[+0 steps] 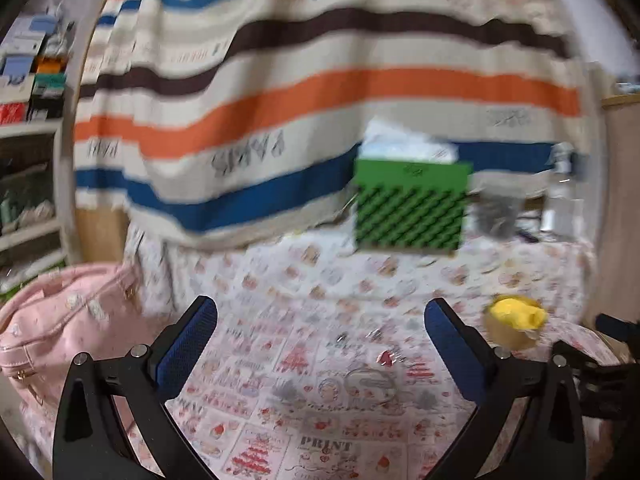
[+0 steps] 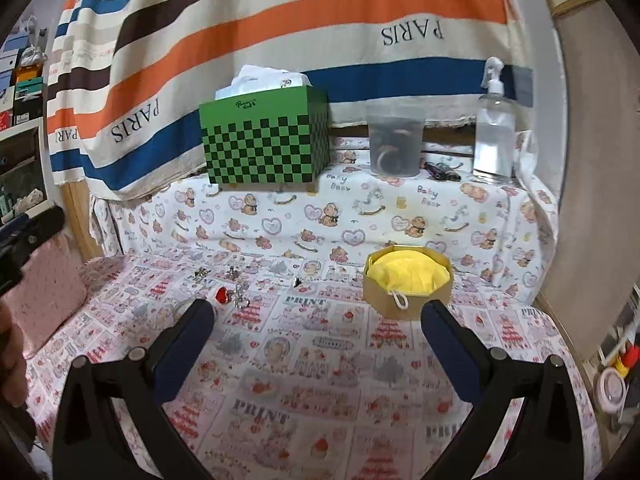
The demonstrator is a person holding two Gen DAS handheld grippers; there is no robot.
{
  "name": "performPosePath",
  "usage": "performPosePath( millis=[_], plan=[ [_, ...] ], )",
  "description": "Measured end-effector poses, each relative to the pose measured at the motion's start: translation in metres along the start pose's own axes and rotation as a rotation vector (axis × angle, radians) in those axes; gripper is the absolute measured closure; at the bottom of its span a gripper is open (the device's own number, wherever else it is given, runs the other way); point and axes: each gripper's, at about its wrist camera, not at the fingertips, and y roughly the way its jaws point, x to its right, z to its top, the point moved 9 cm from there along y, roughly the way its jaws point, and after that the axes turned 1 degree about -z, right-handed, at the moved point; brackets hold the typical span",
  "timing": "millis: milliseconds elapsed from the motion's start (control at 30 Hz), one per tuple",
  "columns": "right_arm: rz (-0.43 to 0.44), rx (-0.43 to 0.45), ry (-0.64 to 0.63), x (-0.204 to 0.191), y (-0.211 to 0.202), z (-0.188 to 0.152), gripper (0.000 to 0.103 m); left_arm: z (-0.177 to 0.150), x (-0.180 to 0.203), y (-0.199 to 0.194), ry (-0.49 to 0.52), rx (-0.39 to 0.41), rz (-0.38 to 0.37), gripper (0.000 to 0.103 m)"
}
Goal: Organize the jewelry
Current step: 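Move both tools forward toward the scattered jewelry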
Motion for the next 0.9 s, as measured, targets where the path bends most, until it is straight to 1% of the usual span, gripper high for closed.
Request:
performPosePath(
  millis=[33, 100, 200, 267, 300, 333, 367, 467, 533, 600, 667, 700, 733, 800, 833, 900],
  plan=[
    [0.014, -0.002, 0.001, 0.002, 0.004, 0.006, 0.0, 0.001, 0.0, 0.012, -0.016, -0.054, 0.003, 0.0],
    [0.023, -0.001, -0.007, 0.004, 0.01, 0.016, 0.0, 0.004, 0.008, 0.035, -0.028, -0.13, -0.052, 0.0],
    [0.014, 0.005, -0.007, 0.011, 0.025, 0.036, 0.0, 0.002, 0.026, 0.07, 0.016, -0.268, -0.093, 0.0],
    [0.012, 0.006, 0.013, 0.016, 0.033, 0.043, 0.0, -0.012, 0.034, 0.094, 0.048, -0.381, -0.083, 0.002],
    [0.013, 0.01, 0.027, 0.019, 0.038, 0.045, 0.0, -0.018, 0.034, 0.103, 0.033, -0.402, -0.072, 0.006],
    [0.007, 0.01, 0.043, 0.023, 0.044, 0.045, 0.0, -0.024, 0.034, 0.109, 0.014, -0.418, -0.069, 0.007],
    [-0.006, 0.003, 0.063, 0.027, 0.05, 0.043, 0.0, -0.033, 0.038, 0.117, 0.016, -0.449, -0.082, 0.007],
    [-0.019, -0.049, 0.119, 0.04, 0.068, 0.027, 0.0, -0.064, 0.042, 0.138, 0.046, -0.57, -0.089, 0.007],
    [-0.019, -0.108, 0.145, 0.047, 0.079, 0.014, 0.0, -0.08, 0.044, 0.148, 0.049, -0.612, -0.119, 0.007],
    [-0.029, -0.139, 0.168, 0.054, 0.086, 0.005, 0.0, -0.09, 0.043, 0.153, 0.044, -0.616, -0.121, 0.007],
    [-0.068, -0.165, 0.171, 0.063, 0.092, -0.002, 0.0, -0.097, 0.048, 0.157, 0.074, -0.612, -0.156, 0.008],
    [-0.068, -0.164, 0.174, 0.064, 0.092, -0.002, 0.0, -0.102, 0.051, 0.158, 0.099, -0.62, -0.174, 0.011],
    [-0.067, -0.162, 0.175, 0.066, 0.093, -0.002, 0.0, -0.107, 0.053, 0.159, 0.114, -0.642, -0.188, 0.017],
    [-0.075, -0.163, 0.166, 0.066, 0.094, -0.003, 0.0, -0.117, 0.053, 0.161, 0.086, -0.694, -0.222, 0.022],
    [-0.08, -0.167, 0.158, 0.066, 0.095, -0.003, 0.0, -0.121, 0.052, 0.161, 0.068, -0.712, -0.232, 0.022],
    [-0.101, -0.196, 0.136, 0.064, 0.1, -0.007, 0.0, -0.128, 0.051, 0.162, 0.075, -0.727, -0.235, 0.022]
  ],
)
